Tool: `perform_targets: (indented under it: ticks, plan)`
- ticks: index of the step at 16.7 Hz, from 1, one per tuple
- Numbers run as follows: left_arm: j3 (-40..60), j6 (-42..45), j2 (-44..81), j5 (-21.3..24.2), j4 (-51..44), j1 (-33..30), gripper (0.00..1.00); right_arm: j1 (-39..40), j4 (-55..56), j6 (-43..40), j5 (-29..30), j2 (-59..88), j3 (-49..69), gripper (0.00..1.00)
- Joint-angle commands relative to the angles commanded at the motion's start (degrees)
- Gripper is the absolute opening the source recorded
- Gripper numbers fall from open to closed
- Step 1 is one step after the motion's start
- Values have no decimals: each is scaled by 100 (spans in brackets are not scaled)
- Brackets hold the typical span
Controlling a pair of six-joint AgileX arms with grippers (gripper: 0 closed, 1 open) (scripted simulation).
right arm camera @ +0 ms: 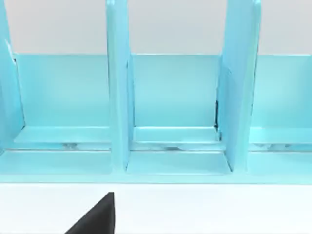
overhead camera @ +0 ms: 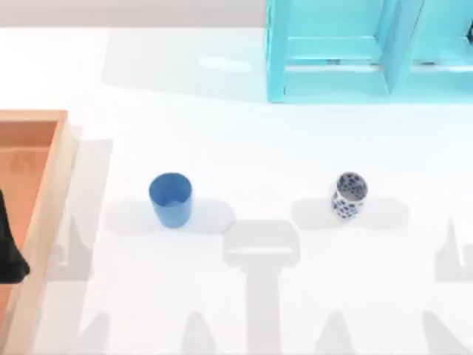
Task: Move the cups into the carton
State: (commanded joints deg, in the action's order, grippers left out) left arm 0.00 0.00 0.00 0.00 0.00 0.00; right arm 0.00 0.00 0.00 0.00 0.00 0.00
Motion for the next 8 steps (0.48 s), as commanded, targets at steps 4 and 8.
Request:
perform_targets:
  ticks: [4, 8]
  plan:
    - [156, 1, 118, -19, -38, -112, 100, 0, 0, 0, 0, 0, 0, 100]
    - [1188, -120, 880, -140, -289, -785, 100, 0, 0, 0, 0, 0, 0, 100]
